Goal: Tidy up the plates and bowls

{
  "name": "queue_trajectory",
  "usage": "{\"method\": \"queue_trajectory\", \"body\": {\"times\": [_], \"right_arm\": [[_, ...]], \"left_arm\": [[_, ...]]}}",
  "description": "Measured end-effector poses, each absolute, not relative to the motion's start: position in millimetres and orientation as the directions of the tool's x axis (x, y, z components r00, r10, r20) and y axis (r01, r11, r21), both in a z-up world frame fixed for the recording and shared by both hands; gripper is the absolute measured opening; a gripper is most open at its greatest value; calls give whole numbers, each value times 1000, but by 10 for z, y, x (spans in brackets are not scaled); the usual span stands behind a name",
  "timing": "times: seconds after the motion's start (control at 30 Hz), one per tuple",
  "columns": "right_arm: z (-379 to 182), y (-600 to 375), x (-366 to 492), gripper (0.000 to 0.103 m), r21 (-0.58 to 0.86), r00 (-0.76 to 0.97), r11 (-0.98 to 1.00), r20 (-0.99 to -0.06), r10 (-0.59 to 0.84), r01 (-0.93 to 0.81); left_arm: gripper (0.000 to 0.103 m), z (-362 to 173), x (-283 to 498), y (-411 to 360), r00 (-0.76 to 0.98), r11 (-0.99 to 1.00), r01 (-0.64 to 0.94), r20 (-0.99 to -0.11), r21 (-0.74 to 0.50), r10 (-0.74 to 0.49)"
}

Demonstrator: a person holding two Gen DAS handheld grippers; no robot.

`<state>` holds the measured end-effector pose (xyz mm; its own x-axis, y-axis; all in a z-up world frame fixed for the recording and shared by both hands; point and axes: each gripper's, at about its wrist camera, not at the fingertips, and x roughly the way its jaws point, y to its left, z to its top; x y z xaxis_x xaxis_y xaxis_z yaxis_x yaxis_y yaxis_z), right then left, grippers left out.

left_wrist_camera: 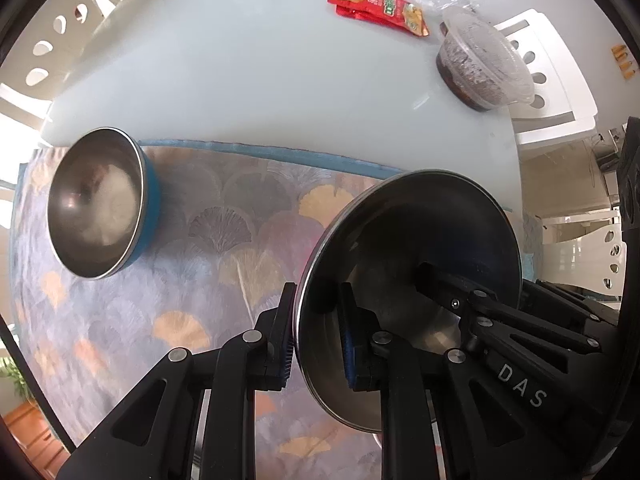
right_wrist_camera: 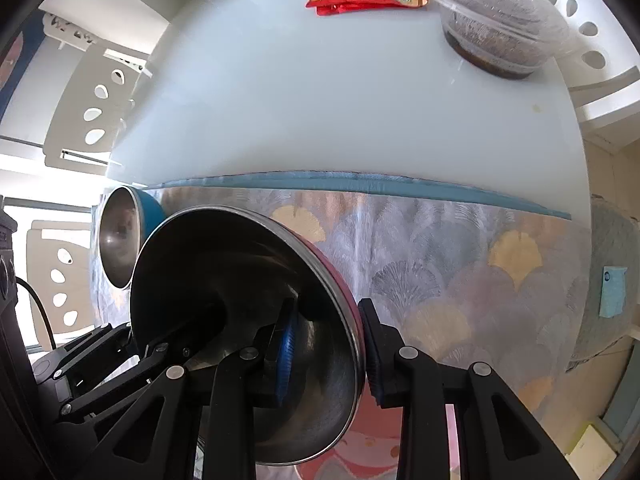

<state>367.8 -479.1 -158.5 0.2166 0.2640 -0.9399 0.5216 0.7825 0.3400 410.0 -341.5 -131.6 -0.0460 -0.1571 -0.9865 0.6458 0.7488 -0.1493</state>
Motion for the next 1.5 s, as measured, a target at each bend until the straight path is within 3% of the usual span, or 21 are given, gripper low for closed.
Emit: {"method": "queue_trajectory", "body": {"times": [0.7,1.5], "right_arm": [[-1322,-4902,3083,31,329,240,750,-943,230,574],[-1523,-4893,2675,35,306,176,727,-952,251,615]], "left_arm": [[15,-1130,3512,-3450,-44,683,713,-982,-158,-182],[15,-1339,3159,-3397,-100,664,729,-985,-168,-141]]}}
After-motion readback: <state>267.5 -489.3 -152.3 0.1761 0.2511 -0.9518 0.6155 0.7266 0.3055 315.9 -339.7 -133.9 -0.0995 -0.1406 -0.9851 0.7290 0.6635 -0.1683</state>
